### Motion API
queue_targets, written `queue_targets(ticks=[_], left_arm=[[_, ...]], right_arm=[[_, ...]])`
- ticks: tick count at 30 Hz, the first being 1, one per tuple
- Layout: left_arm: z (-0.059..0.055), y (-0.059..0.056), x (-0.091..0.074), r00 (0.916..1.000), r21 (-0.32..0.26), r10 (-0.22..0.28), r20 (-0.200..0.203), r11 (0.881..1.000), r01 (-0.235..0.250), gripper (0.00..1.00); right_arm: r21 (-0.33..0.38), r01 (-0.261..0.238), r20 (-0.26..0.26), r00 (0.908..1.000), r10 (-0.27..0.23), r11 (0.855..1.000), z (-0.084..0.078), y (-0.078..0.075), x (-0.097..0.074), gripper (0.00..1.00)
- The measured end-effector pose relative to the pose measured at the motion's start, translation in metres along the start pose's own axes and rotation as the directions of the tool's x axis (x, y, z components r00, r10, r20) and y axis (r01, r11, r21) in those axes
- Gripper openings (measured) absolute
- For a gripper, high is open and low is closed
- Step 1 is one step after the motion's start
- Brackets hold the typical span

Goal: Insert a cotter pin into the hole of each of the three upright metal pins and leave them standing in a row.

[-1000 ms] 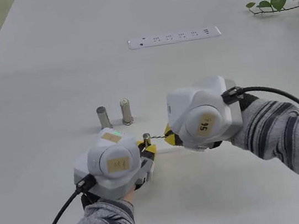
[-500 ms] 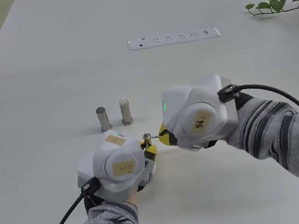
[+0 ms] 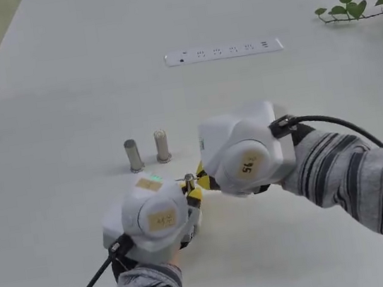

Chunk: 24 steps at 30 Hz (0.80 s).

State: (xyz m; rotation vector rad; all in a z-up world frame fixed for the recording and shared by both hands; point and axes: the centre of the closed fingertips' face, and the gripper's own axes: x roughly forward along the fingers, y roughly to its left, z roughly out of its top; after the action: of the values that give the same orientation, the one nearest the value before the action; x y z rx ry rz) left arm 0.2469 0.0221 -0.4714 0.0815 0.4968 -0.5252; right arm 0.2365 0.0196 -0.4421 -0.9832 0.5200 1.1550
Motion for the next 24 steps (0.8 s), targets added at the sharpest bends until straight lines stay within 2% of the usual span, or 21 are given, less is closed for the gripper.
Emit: queue_targets(ticks=[9,16,24], left_arm=[[-0.0001,0.0004,0.0002,0.9999,-0.016,0.017,0.001,1.0,-0.017,0.05],[0.0001,0.0004,0.0004,0.9997,-0.022,0.024,0.0,0.999,-0.024,0.05],[0.0,0.0005,0.0007,0.9996,-0.03,0.03,0.001,0.999,-0.03,0.05]], right_arm=[[-0.012,0.001,0.0,1.0,-0.001,1.0,0.0012,0.0004,0.0021,0.0],[0.001,0.015,0.0,0.9999,-0.015,1.0,-0.0016,-0.0006,-0.0027,0.03],[0.018,0.013,0.013,0.9998,-0.013,1.0,-0.0002,-0.0018,-0.0041,0.0]])
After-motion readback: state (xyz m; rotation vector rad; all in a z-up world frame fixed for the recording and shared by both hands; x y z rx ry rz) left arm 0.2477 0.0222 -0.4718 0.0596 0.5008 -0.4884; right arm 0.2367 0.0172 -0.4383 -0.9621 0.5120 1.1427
